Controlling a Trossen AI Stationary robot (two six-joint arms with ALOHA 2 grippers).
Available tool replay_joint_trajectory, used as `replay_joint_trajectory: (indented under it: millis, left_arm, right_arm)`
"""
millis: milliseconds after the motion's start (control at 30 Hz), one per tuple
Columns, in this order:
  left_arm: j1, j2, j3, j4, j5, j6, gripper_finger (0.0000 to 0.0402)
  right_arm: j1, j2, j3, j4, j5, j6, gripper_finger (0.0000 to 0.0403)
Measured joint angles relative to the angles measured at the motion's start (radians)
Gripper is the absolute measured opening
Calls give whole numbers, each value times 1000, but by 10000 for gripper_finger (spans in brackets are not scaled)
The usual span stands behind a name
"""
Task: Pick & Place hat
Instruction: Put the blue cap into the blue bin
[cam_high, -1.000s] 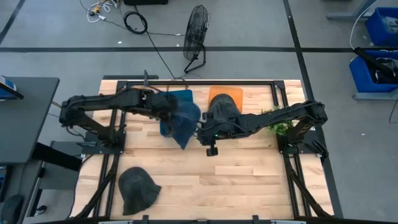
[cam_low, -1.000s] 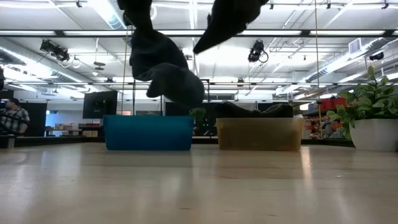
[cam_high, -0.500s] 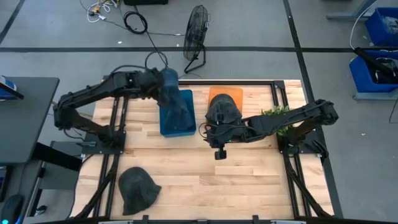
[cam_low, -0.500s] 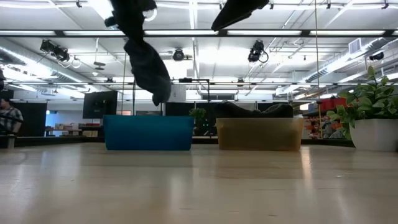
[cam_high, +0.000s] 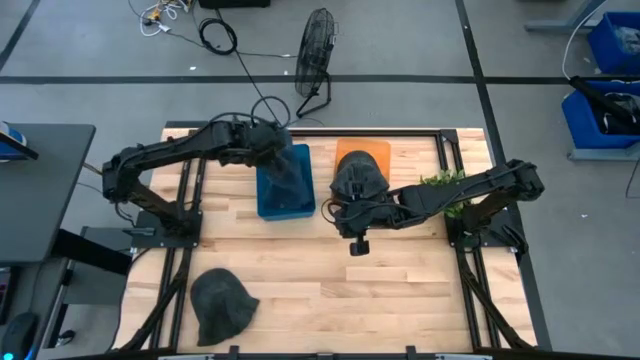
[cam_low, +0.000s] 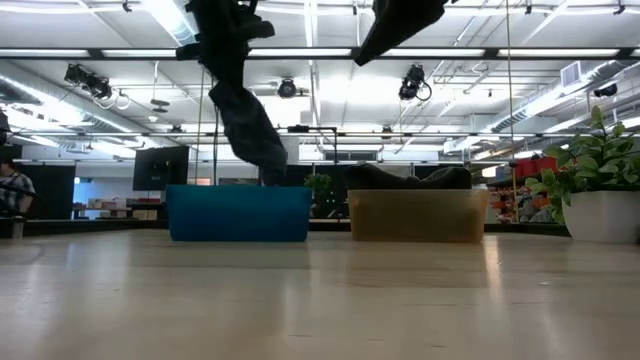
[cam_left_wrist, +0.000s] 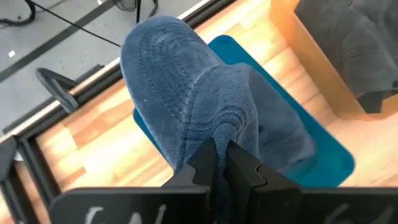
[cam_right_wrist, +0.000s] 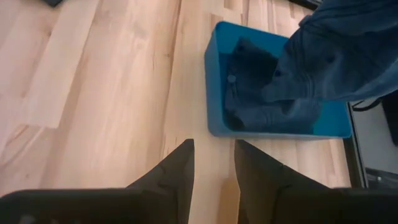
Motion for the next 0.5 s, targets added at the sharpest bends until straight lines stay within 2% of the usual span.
replay_joint_trajectory:
  millis: [300,500]
  left_arm:
    - [-99,16,2,11,-104,-155,20]
    - [-124,69,-40,13,-126,-217,20]
  right_arm:
    - [0,0,0,-112,0,27,118]
    - [0,1,-18,-141,2,83,118]
